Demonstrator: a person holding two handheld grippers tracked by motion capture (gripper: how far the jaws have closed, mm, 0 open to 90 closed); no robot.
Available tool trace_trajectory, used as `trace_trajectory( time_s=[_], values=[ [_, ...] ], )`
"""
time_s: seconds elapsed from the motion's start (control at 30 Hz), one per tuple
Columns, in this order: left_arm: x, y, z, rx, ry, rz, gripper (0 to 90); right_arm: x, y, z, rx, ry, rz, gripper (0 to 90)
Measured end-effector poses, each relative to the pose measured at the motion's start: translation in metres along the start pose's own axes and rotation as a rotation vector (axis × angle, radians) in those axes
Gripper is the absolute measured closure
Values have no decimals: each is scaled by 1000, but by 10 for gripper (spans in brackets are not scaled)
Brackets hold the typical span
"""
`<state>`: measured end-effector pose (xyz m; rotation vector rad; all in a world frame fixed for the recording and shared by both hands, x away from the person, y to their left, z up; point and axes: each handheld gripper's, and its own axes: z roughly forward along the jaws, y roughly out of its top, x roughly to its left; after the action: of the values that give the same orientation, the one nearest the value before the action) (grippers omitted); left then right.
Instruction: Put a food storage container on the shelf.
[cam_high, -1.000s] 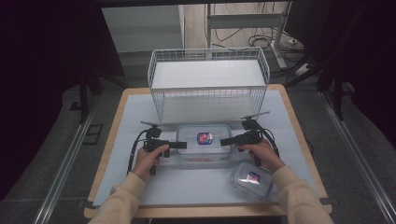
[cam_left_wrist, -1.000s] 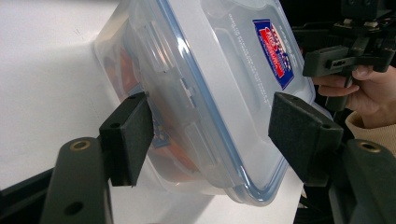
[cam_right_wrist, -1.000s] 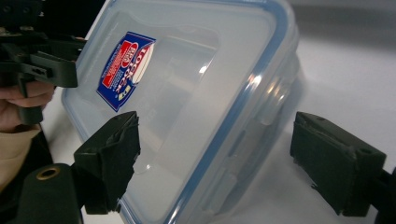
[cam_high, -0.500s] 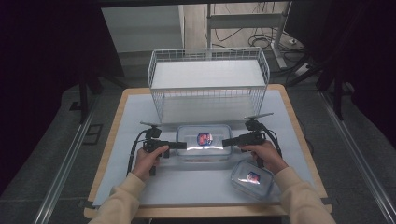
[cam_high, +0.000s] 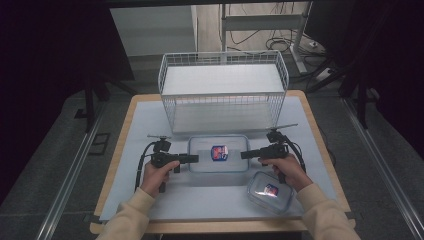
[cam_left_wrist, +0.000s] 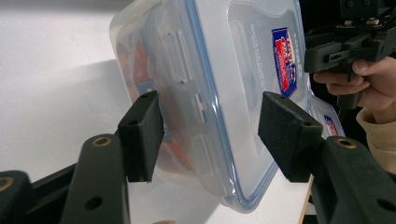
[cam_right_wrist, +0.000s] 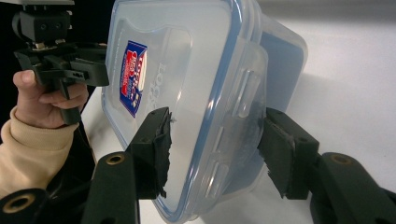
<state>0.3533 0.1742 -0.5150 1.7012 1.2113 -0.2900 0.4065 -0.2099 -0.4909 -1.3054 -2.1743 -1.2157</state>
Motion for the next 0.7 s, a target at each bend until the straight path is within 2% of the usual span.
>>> trace_trajectory(
  time_s=[0.37,0.7],
  values=[
    [-1,-4,-6,2,-20,46,462,4,-6,-5,-15,6,-16,490],
    [0,-5,-7,-2,-28,40,475,2,-8,-5,-29,21,-13,498]
  ],
)
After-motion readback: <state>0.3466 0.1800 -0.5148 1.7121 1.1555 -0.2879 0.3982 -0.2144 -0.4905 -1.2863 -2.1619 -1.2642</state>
